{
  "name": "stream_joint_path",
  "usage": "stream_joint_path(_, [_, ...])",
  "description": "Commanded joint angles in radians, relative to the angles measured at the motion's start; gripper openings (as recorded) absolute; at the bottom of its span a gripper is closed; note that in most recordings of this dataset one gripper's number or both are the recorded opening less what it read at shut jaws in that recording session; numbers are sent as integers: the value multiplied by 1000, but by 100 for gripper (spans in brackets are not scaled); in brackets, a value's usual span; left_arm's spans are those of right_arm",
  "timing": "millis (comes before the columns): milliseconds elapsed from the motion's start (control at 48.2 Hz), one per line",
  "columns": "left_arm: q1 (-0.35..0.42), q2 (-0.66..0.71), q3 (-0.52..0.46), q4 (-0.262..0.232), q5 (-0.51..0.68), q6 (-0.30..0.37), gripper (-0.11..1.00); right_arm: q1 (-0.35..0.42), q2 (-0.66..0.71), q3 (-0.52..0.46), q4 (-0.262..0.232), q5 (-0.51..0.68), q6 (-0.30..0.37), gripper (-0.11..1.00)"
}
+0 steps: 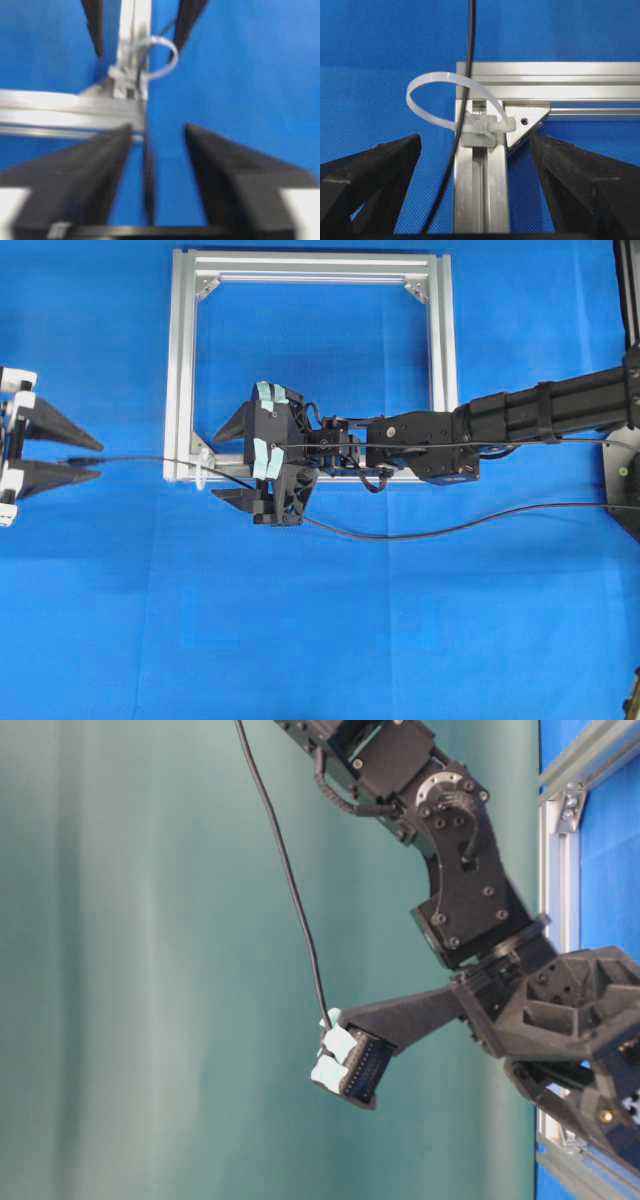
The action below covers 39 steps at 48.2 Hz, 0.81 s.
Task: Insert the wire through the string loop located on the left side.
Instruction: 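Release the cable with the left gripper and withdraw the right gripper upward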
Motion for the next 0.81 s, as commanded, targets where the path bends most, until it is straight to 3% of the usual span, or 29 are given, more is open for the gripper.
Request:
stream_joint_path(0, [-8, 6, -11, 2, -9, -12, 53, 2, -35, -17, 3, -5, 2, 96])
stream_joint_path(104, [-8, 5, -12, 2, -9, -17, 81, 2, -38, -15, 3, -3, 2, 96])
stream_joint_path(166, [-8, 3, -12, 2, -9, -18, 90, 2, -41, -17, 3, -3, 2, 96])
stream_joint_path(415, [-8, -29, -20, 2, -5, -15, 87, 3, -54, -17, 3, 2, 3, 96])
stream_joint_path(789, [-8, -147, -48, 5, 3, -5, 87, 3, -178, -17, 0, 84, -3, 96])
